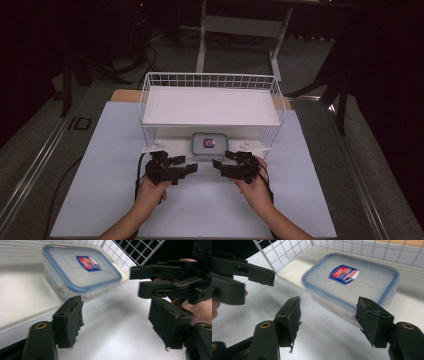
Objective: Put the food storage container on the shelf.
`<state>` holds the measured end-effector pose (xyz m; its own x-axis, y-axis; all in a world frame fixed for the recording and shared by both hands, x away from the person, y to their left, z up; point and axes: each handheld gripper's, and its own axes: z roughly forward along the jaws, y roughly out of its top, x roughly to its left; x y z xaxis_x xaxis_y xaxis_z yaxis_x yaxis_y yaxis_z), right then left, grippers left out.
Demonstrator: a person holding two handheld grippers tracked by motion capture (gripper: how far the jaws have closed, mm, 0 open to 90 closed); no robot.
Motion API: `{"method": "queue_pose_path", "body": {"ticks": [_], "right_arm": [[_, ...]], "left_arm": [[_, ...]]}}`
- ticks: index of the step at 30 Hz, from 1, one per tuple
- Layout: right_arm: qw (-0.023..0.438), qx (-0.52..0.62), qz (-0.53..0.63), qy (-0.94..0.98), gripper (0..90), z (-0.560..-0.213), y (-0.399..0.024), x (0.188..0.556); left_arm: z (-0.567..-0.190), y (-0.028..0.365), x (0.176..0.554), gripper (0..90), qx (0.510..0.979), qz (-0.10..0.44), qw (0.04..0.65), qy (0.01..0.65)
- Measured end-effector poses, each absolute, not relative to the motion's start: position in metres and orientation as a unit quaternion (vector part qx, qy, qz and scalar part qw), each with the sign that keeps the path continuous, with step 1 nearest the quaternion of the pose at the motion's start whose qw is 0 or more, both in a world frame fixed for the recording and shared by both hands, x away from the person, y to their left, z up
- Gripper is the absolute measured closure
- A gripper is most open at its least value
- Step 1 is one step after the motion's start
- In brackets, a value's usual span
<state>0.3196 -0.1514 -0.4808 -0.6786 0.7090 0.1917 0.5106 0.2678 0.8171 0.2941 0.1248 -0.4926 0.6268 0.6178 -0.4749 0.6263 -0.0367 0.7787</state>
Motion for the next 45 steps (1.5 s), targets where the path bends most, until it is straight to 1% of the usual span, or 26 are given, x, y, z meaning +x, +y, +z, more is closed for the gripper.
{"method": "queue_pose_path", "body": {"ticks": [2, 3, 5, 6, 7, 8, 9, 10, 11, 12, 13, 15, 17, 20, 30, 38, 43, 45], "right_arm": [[0.112, 0.385, 0.460, 0.792, 39.5, -0.483, -0.148, 0.316], [0.116, 0.384, 0.455, 0.795, 43.2, -0.485, -0.145, 0.314], [0.128, 0.385, 0.445, 0.799, 49.0, -0.487, -0.141, 0.311], [0.133, 0.383, 0.437, 0.803, 54.3, -0.488, -0.139, 0.310], [0.129, 0.381, 0.432, 0.807, 57.1, -0.489, -0.137, 0.309], [0.125, 0.382, 0.428, 0.809, 58.3, -0.491, -0.135, 0.308], [0.122, 0.383, 0.424, 0.812, 63.8, -0.492, -0.134, 0.308], [0.123, 0.379, 0.417, 0.817, 69.9, -0.494, -0.133, 0.307], [0.126, 0.376, 0.412, 0.821, 73.0, -0.497, -0.131, 0.307], [0.126, 0.375, 0.408, 0.823, 79.4, -0.499, -0.130, 0.307], [0.126, 0.375, 0.402, 0.826, 83.3, -0.502, -0.129, 0.307], [0.124, 0.377, 0.392, 0.830, 88.8, -0.507, -0.126, 0.309], [0.117, 0.382, 0.385, 0.832, 89.8, -0.513, -0.125, 0.313], [0.125, 0.387, 0.382, 0.830, 89.9, -0.517, -0.125, 0.319], [0.135, 0.405, 0.372, 0.824, 89.8, -0.521, -0.121, 0.340], [0.135, 0.409, 0.376, 0.820, 89.8, -0.523, -0.115, 0.348], [0.142, 0.426, 0.380, 0.809, 89.8, -0.523, -0.117, 0.360], [0.137, 0.429, 0.381, 0.807, 89.8, -0.524, -0.116, 0.363]], "left_arm": [[-0.491, 0.125, 0.287, 23.9, 0.723, 0.002, 0.546, 0.423], [-0.491, 0.124, 0.283, 23.8, 0.722, 0.004, 0.553, 0.415], [-0.489, 0.124, 0.275, 19.2, 0.719, 0.016, 0.566, 0.404], [-0.488, 0.123, 0.273, 18.0, 0.721, 0.021, 0.564, 0.401], [-0.488, 0.123, 0.272, 15.4, 0.725, 0.020, 0.562, 0.398], [-0.488, 0.122, 0.270, 12.6, 0.727, 0.027, 0.559, 0.399], [-0.488, 0.122, 0.269, 8.6, 0.729, 0.040, 0.555, 0.399], [-0.489, 0.122, 0.269, 0.4, 0.735, 0.046, 0.548, 0.396], [-0.490, 0.122, 0.270, 0.3, 0.738, 0.047, 0.541, 0.401], [-0.492, 0.122, 0.271, 0.3, 0.740, 0.046, 0.536, 0.404], [-0.494, 0.122, 0.271, 0.3, 0.741, 0.042, 0.535, 0.403], [-0.498, 0.123, 0.272, 0.3, 0.742, 0.043, 0.534, 0.403], [-0.500, 0.122, 0.271, 0.3, 0.744, 0.050, 0.530, 0.405], [-0.501, 0.123, 0.270, 0.3, 0.744, 0.068, 0.530, 0.401], [-0.502, 0.128, 0.272, 0.4, 0.740, 0.075, 0.529, 0.409], [-0.503, 0.128, 0.272, 0.4, 0.741, 0.079, 0.527, 0.408], [-0.503, 0.128, 0.272, 0.4, 0.742, 0.081, 0.527, 0.407], [-0.504, 0.128, 0.273, 0.4, 0.742, 0.081, 0.524, 0.410]]}}
